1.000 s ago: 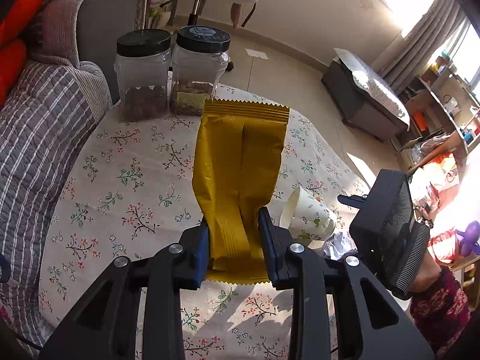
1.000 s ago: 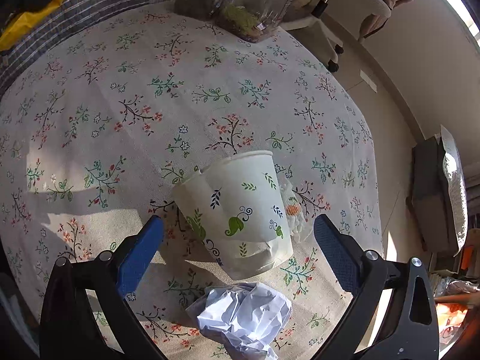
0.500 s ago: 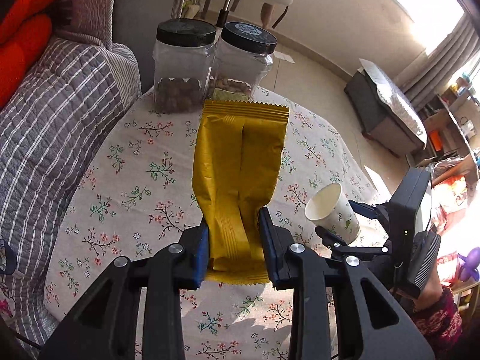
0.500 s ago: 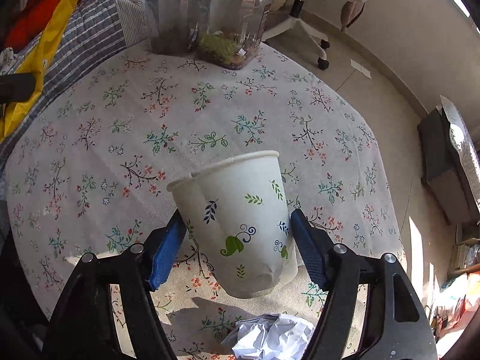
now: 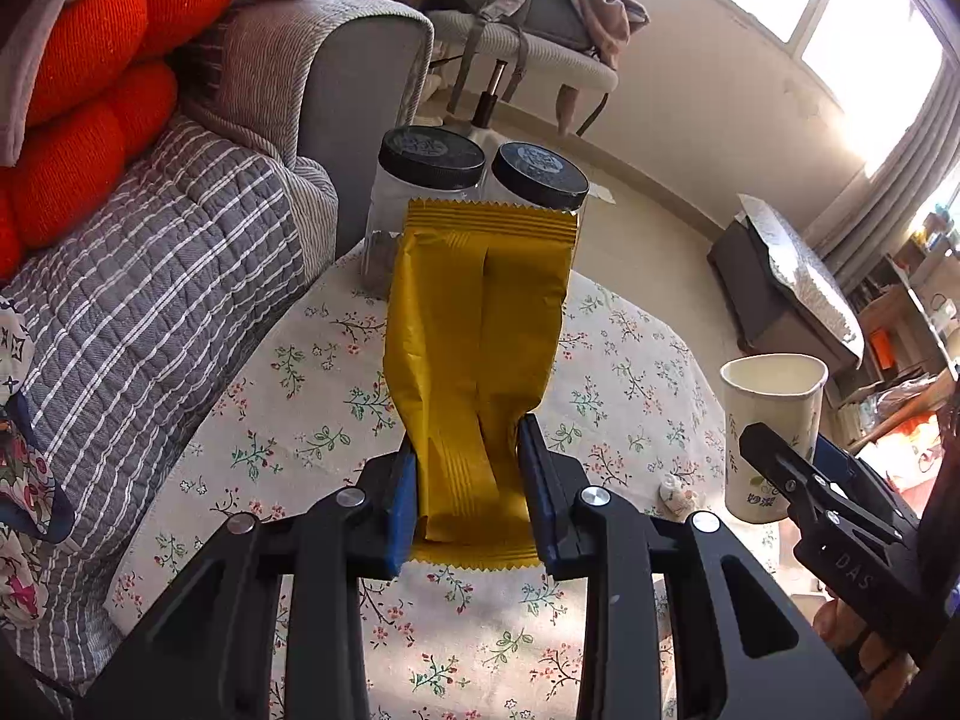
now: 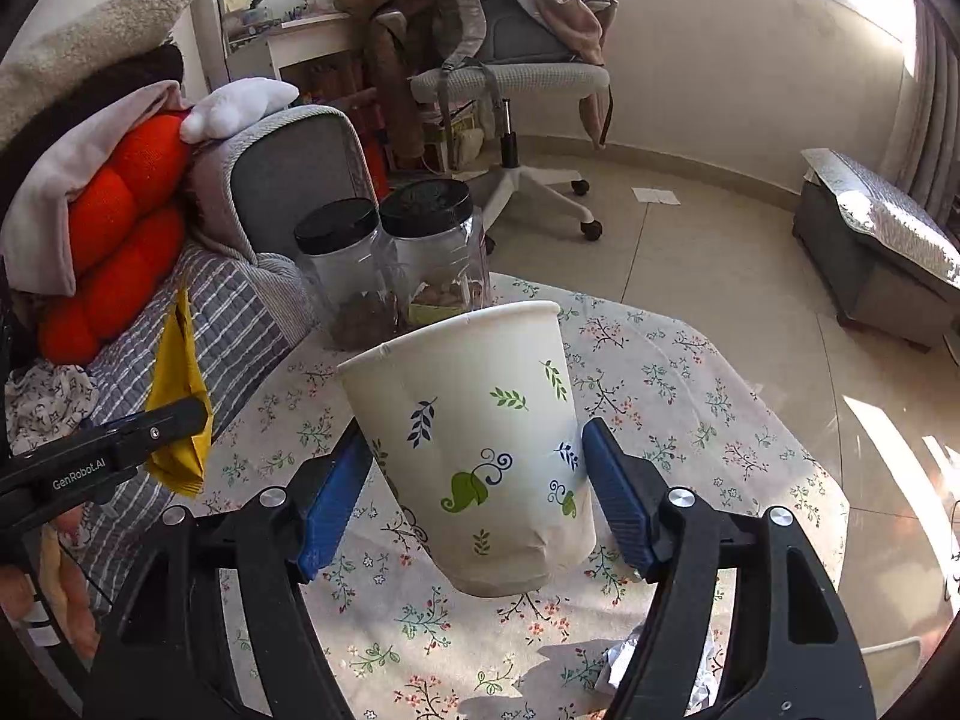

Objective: Collect trash
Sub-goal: 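Lift the cup with the right tool while the left tool holds the wrapper, then carry the cup and wrapper over the white bin with both tools, then open the right tool to drop the paper cup into the bin, then open the left tool to drop the yellow wrapper into the bin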

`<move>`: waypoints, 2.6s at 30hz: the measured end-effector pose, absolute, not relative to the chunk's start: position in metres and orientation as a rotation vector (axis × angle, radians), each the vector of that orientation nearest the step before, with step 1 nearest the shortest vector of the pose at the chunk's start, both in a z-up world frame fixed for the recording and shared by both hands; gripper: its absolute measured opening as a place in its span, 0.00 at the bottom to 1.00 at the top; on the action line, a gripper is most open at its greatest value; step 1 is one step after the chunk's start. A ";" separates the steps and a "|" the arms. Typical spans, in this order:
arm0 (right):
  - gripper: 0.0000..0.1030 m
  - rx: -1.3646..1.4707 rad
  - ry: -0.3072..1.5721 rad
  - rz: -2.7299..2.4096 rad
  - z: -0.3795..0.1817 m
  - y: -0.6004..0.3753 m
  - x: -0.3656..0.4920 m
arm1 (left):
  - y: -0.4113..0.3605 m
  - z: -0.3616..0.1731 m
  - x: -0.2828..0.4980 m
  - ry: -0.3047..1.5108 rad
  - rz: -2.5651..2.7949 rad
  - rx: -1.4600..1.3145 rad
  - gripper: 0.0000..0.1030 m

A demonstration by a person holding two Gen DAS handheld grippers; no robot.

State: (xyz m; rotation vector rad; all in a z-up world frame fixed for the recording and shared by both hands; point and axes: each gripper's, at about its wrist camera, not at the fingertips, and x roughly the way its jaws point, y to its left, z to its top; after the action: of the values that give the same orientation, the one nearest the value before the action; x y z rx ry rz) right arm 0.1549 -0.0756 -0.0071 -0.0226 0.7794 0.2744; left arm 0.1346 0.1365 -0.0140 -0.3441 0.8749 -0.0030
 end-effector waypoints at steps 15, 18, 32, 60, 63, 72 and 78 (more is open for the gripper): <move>0.67 0.029 0.597 0.003 0.012 -0.127 0.092 | 0.087 0.012 0.104 0.689 -0.003 -0.236 0.31; 0.67 0.036 0.567 -0.046 0.016 -0.139 0.080 | 0.071 0.014 0.097 0.659 -0.017 -0.216 0.32; 0.68 0.073 0.475 -0.280 0.009 -0.216 0.036 | -0.002 0.014 0.082 0.587 -0.103 -0.149 0.34; 0.69 0.237 0.526 -0.613 -0.006 -0.411 -0.052 | -0.191 -0.006 0.047 0.647 -0.408 0.030 0.35; 0.70 0.253 0.547 -0.652 -0.011 -0.428 -0.061 | -0.212 -0.006 0.039 0.651 -0.442 0.041 0.35; 0.75 0.247 0.729 -0.737 -0.039 -0.463 -0.070 | -0.273 -0.019 0.017 0.701 -0.534 0.070 0.36; 0.86 0.319 0.661 -0.785 -0.028 -0.481 -0.093 | -0.307 -0.035 0.007 0.767 -0.576 0.049 0.38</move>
State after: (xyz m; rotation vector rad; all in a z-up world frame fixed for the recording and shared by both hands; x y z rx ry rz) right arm -0.0931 -0.4811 -0.0284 0.3187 0.6605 -0.7846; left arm 0.0065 -0.3075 -0.0345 0.0490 0.7671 -0.5756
